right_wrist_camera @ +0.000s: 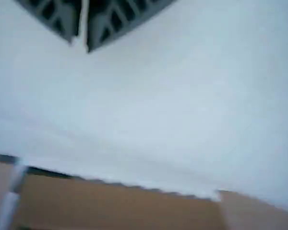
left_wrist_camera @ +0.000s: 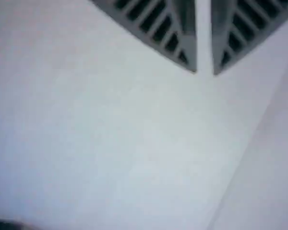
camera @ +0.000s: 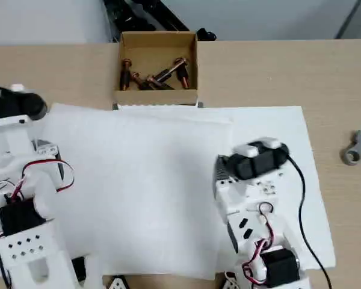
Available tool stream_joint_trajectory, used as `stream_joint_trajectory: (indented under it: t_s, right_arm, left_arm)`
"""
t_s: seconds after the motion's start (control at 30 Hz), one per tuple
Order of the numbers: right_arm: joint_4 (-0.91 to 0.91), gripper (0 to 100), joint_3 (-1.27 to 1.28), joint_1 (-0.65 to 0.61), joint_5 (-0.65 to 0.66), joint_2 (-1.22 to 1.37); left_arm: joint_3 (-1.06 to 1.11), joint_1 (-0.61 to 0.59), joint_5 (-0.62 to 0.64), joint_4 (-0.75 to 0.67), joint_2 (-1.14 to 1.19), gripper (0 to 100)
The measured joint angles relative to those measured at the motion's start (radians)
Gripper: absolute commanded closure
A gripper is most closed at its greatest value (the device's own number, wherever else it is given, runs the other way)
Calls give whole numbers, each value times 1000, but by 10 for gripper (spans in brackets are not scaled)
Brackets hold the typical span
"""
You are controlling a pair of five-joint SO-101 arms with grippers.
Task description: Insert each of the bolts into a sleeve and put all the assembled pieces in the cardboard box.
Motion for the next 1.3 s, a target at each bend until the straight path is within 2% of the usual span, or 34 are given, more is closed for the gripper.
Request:
stream_joint_trajectory:
  t_s: [0.13, 0.43, 0.73, 1.3]
  right_arm:
    - [49, 995, 58, 54, 23, -31]
    - [71, 995, 189, 64, 23, -31]
    - [71, 995, 293, 68, 23, -34]
    - [71, 995, 293, 66, 23, -34]
  left_arm:
    - [129, -8, 0, -72, 2, 994]
    - [405, -11, 0, -247, 2, 994]
    - [578, -11, 0, -373, 2, 994]
    - [589, -11, 0, -402, 2, 994]
